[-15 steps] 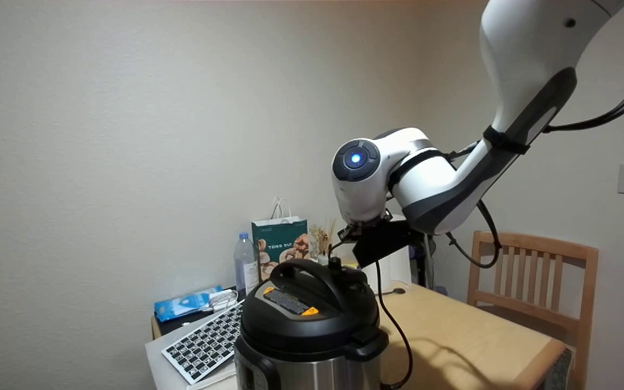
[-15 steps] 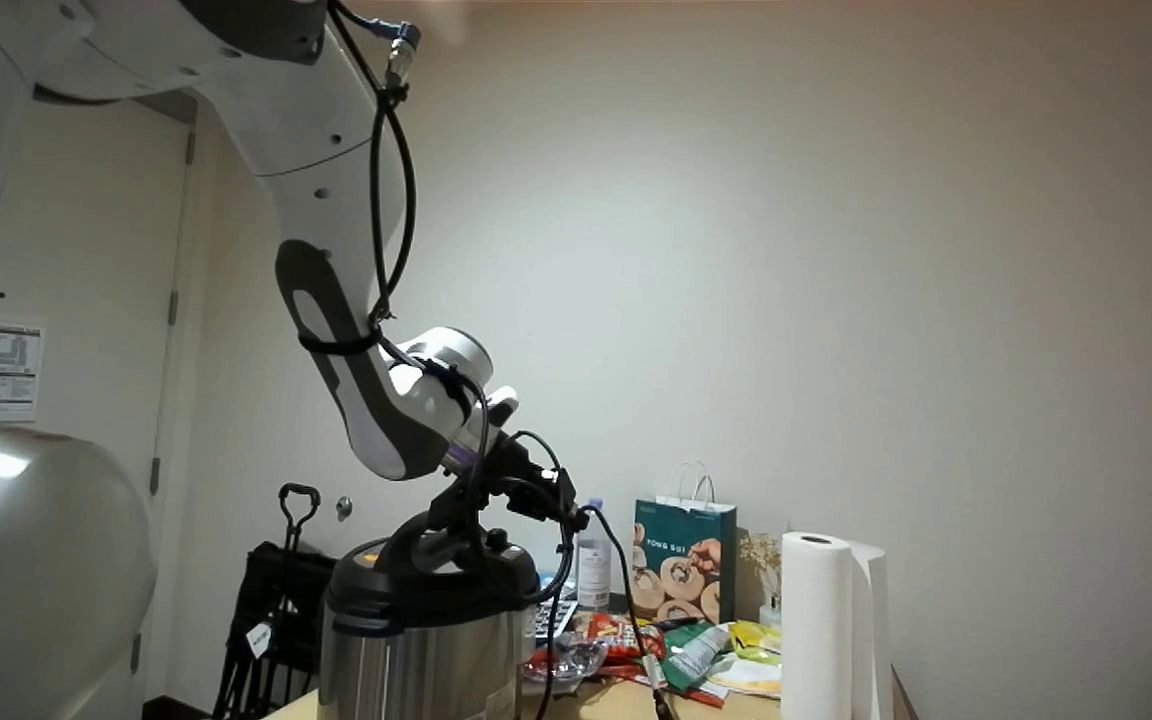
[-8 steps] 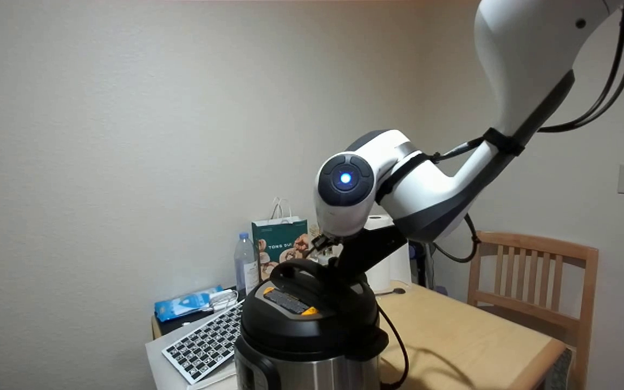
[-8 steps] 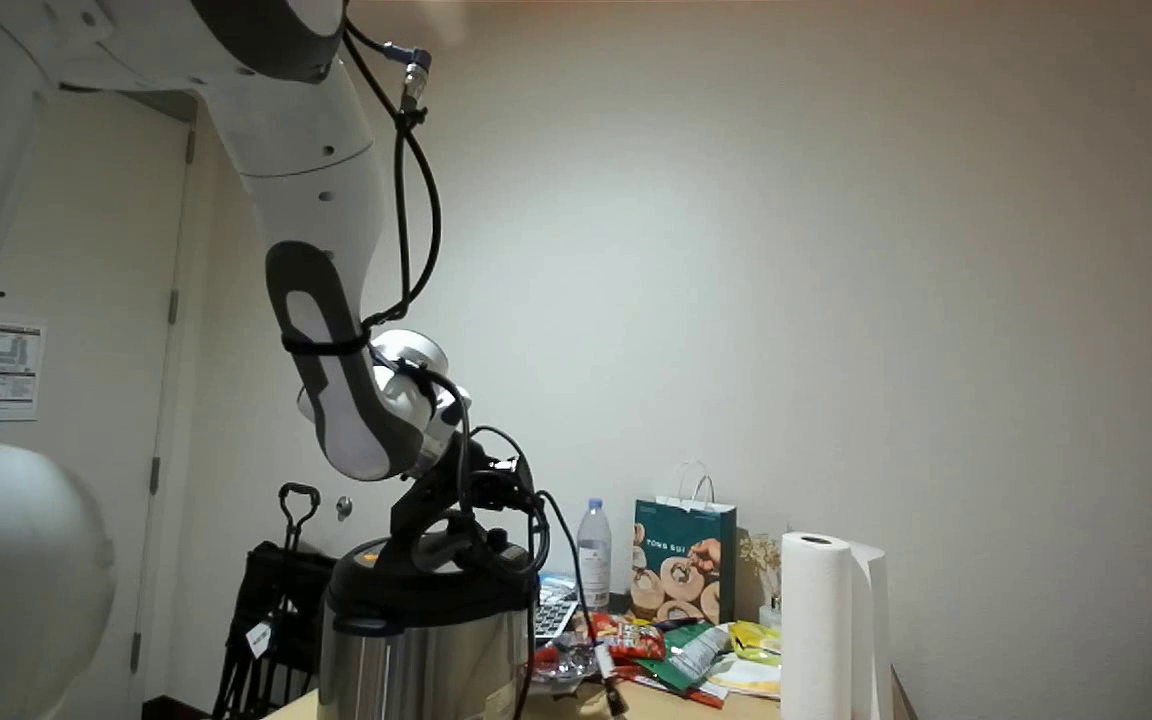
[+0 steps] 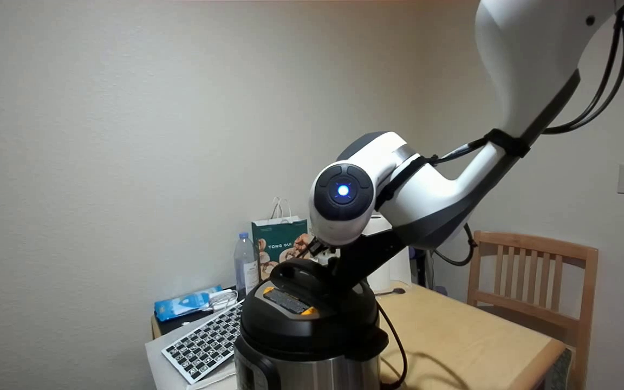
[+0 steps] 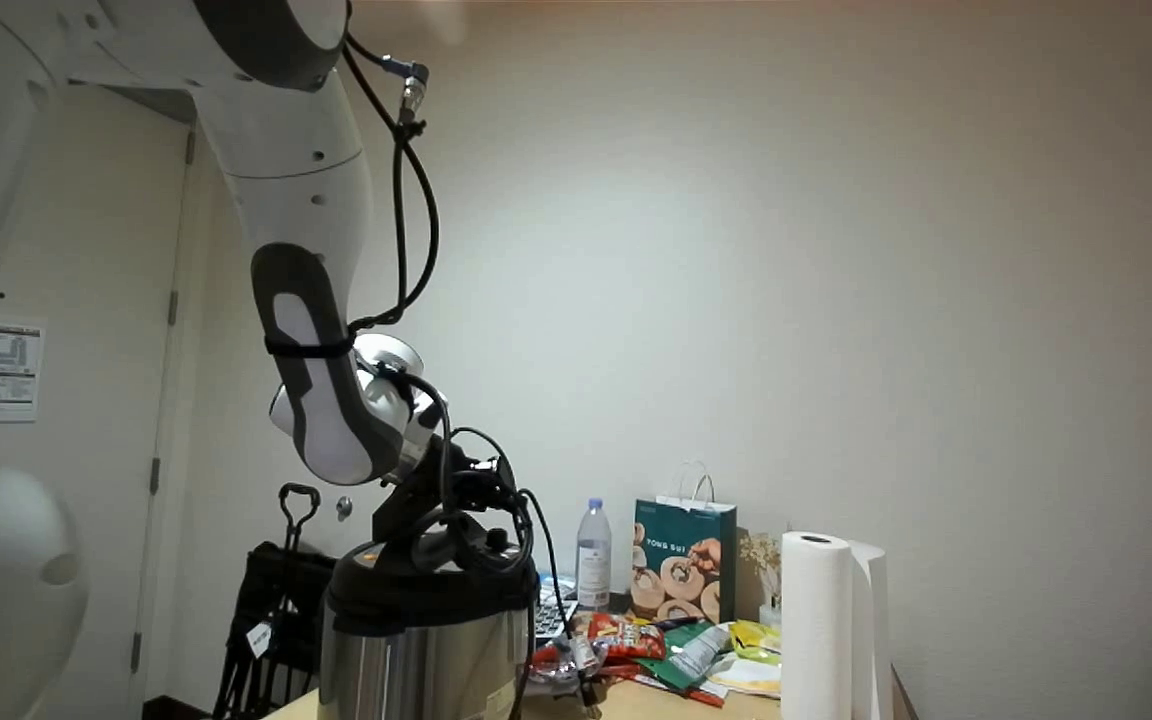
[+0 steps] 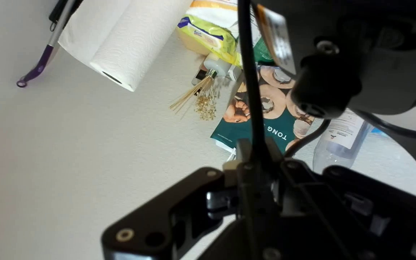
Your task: Put the cable over the cooker.
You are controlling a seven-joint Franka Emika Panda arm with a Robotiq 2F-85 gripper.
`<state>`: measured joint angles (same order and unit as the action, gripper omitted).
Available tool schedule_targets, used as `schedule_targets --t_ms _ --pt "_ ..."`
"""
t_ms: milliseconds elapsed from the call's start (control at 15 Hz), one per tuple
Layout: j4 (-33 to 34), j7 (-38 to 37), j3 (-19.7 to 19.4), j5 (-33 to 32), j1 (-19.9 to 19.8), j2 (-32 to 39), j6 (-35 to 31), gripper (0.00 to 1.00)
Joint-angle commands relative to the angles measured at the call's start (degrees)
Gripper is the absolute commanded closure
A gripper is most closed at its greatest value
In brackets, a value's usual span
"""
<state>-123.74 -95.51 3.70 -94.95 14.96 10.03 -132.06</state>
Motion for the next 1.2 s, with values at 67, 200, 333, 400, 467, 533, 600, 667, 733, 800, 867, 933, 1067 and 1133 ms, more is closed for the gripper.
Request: schedule_targets --t_ms 67,200,333,400,467,533,600,667,733,800,867,933,1067,1133 --pt "0.04 -0.13 2.62 -0.1 -2.64 -0.08 0.62 0.9" --pt "-0.49 -1.31 2.45 0.66 -3.02 -0.59 1.62 0.98" --pt "-2.7 -4.78 1.59 4.74 -4.88 -2.51 3.62 0.98" --pt "-4.33 -6.49 0.91 5.52 -6.2 -3.68 2.96 0.98" --pt "-4.98 -7.96 0.57 6.67 -7.16 -4.14 2.86 0.98" --pt "-6.34 -9.66 0.0 7.49 -8.42 -5.14 2.29 0.98" --pt "-7.07 -11.19 -0.38 8.46 -9.34 -5.74 2.26 0.98" --pt "-8.35 -12.91 -0.88 9.37 -10.38 -6.84 1.57 0.98" --pt "-9.34 -14.46 -1.3 10.44 -11.22 -7.81 1.0 0.98" --pt "-10.71 -16.33 -1.42 11.4 -11.61 -9.53 1.11 0.98" --pt "-11.55 -18.59 -1.53 12.21 -11.8 -10.47 1.82 0.98" --pt "-11.62 -23.0 -0.74 8.98 -10.44 -10.37 8.52 0.98" --pt "-9.43 -19.74 -0.97 9.49 -11.19 -7.88 7.1 0.9" --pt "-10.07 -21.32 -0.56 9.03 -10.79 -8.3 9.36 0.9"
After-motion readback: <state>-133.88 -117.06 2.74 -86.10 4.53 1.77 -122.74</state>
